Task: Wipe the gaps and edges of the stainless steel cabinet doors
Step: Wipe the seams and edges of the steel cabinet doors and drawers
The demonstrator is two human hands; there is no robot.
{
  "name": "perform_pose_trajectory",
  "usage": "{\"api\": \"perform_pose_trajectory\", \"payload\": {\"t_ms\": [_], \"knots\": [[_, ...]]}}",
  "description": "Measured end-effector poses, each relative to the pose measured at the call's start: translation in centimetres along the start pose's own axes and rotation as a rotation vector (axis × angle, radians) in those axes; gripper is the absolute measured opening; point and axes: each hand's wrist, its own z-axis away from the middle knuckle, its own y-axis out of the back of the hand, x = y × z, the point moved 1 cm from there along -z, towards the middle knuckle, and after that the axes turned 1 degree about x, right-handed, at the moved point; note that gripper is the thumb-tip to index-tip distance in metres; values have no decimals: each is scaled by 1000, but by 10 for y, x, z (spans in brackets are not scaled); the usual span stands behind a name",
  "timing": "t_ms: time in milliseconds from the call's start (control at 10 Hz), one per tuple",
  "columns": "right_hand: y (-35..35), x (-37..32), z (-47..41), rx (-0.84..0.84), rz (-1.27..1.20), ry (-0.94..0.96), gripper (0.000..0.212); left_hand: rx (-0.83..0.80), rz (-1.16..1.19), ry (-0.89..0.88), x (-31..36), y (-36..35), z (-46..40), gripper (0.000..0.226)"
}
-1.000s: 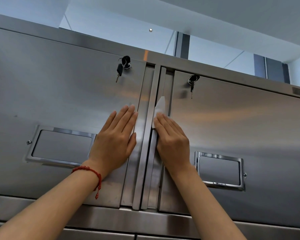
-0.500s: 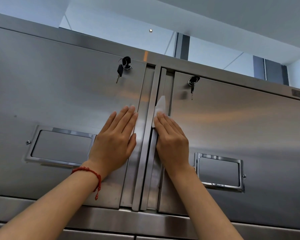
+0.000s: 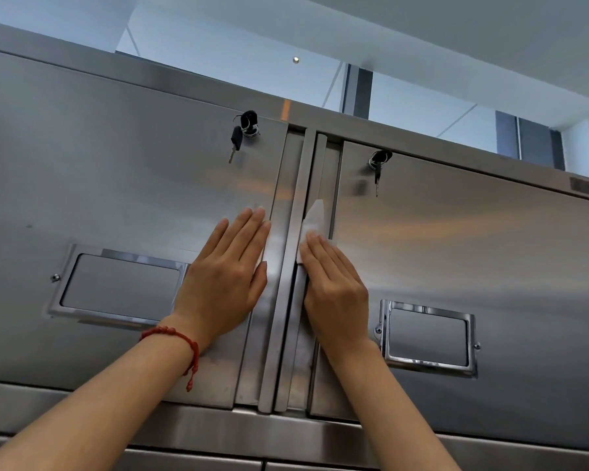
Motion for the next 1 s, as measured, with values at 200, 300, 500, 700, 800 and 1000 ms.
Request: {"api": "perform_pose_trajectory", "payload": {"t_ms": [200, 300, 500, 700, 800, 1000], "knots": [[-1, 2, -7, 0, 0, -3, 44, 0, -5, 1, -1, -1, 0, 52], [-2, 1, -5, 2, 4, -21, 45, 0, -4, 2, -1, -2, 1, 52], [1, -4, 6, 2, -10, -19, 45, -3, -1, -3, -1, -1, 0, 52], [1, -3, 1, 9, 3, -26, 44, -5, -3, 3, -1, -2, 1, 52], [1, -6, 11, 0, -6, -26, 45, -6, -4, 2, -1, -1, 1, 52], [1, -4, 4, 4, -4, -25, 44, -11, 1, 9, 0, 0, 1, 52]]}}
